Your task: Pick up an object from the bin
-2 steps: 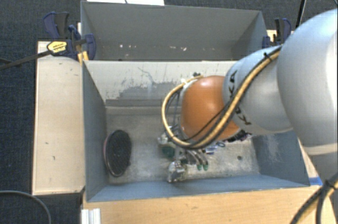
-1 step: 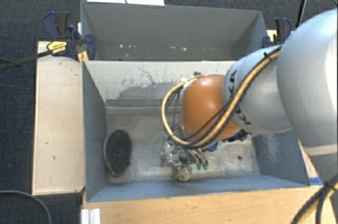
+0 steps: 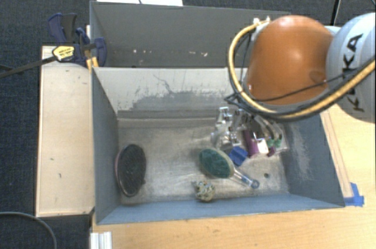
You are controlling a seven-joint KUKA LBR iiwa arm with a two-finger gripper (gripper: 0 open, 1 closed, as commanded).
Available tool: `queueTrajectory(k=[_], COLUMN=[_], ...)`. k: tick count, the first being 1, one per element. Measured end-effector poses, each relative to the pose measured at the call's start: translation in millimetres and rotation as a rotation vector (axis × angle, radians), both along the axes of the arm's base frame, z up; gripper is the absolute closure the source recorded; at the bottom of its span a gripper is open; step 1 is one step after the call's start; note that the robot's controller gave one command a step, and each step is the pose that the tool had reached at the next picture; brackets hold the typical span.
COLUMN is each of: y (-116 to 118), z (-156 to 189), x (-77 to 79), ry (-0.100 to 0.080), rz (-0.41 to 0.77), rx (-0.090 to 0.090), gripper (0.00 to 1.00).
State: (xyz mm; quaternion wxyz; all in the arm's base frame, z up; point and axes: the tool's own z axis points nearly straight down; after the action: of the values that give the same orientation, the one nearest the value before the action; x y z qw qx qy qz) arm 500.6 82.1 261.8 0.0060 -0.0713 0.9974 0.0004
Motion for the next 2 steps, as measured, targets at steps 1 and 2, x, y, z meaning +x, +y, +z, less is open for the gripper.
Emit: queueTrajectory(k=[1,2], y=[1,-21], z=[-5,-154], x=[-1.6,5.3], ry=[0.009,0.011], rz=[-0.001,0.126], rx=[-0.001,-0.003], gripper=[0.0,0.0])
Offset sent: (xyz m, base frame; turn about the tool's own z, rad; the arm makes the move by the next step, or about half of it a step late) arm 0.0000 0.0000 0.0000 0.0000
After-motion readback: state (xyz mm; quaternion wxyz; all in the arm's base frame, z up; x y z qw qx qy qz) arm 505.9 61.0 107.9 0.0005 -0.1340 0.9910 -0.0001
